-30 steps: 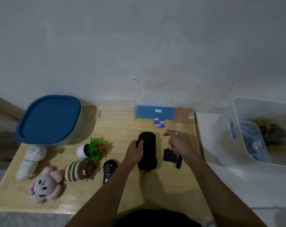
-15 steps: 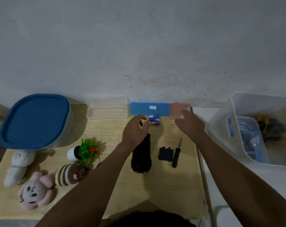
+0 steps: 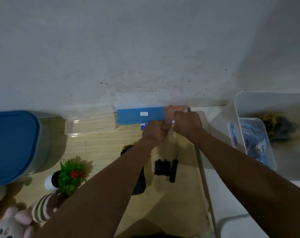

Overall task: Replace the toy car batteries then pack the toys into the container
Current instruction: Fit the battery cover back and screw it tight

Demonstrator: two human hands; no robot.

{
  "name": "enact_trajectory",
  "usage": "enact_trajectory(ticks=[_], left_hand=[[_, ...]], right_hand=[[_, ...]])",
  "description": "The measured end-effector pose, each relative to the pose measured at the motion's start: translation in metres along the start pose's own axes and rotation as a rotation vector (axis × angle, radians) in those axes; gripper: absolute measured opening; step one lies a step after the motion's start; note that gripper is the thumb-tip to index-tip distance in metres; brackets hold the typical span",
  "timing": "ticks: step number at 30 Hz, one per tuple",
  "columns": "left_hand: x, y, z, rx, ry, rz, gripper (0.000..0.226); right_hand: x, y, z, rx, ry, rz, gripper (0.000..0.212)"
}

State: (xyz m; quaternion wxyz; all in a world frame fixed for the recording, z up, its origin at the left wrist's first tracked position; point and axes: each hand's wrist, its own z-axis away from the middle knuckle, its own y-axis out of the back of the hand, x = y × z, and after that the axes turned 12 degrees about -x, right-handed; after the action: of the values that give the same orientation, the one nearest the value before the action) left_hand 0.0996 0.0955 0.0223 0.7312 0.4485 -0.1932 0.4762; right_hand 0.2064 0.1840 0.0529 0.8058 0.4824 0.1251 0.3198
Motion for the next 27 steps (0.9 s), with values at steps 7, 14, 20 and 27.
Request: enact_trajectory(ticks=[7, 14, 20, 27], left_hand=[[-0.01, -0.016, -0.022, 0.146, 0.056, -0.001, 0.028], [-0.017, -0.018, -0.027, 0.168, 0.017, 0.014, 0.025], [-0.017, -0.023, -0.024, 0.168, 0.048, 0.095, 0.028], [-0.011, -0.022, -0.017, 0.128, 0.064, 0.043, 0.018]], right_hand=[[0.002, -0.008, -0.007, 0.048, 0.086, 0.106, 0.027], [0.002, -0.008, -0.011, 0.058, 0.108, 0.17, 0.034], [0.014, 0.013, -0.008, 0.105, 0.174, 0.105, 0.025], [0.032, 0.02, -0.009, 0.249, 0.072, -0.23, 0.04]])
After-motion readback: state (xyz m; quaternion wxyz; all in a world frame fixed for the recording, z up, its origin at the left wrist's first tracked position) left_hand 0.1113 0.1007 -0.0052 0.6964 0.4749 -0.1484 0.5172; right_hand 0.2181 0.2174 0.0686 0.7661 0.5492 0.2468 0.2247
